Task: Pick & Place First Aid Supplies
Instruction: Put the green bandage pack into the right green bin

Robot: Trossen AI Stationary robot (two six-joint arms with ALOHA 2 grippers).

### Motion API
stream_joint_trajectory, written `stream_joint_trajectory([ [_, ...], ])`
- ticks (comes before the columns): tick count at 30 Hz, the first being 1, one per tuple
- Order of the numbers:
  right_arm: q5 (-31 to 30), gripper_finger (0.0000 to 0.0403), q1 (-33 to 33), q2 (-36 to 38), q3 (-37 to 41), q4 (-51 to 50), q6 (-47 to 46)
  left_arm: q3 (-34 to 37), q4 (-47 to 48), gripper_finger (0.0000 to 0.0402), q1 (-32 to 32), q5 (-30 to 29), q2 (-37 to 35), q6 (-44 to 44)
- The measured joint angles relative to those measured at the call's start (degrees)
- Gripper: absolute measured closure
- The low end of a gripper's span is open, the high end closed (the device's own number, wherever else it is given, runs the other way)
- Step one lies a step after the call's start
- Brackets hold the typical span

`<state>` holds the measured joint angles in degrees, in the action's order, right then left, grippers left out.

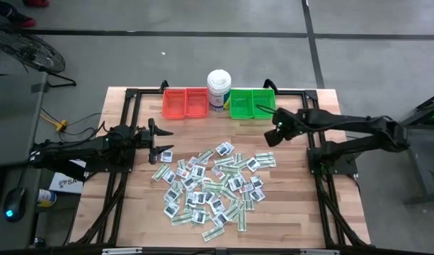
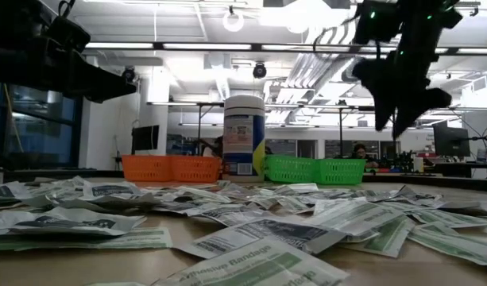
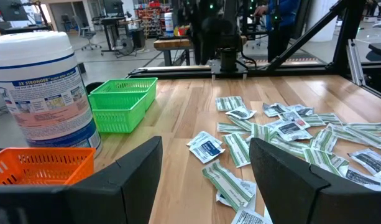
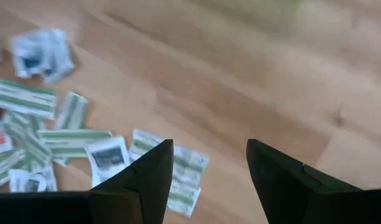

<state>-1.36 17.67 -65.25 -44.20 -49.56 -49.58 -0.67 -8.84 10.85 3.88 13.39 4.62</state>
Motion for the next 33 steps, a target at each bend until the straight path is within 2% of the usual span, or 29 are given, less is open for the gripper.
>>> stream_joint_trajectory([
  [5,4.3,0.0206,-1.0,-4.3,0.0,-0.3,-3.7,0.0,0.0,0.0163,0.0,0.0,0.0,0.0],
  [17,5.0,0.0206,-5.8,-13.9,0.0,-1.3,-14.8,0.0,0.0,0.0163,0.0,0.0,0.0,0.0],
  [33,6.1,0.0206,-6.2,-23.4,0.0,4.8,-16.0,0.0,0.0,0.0163,0.0,0.0,0.0,0.0],
])
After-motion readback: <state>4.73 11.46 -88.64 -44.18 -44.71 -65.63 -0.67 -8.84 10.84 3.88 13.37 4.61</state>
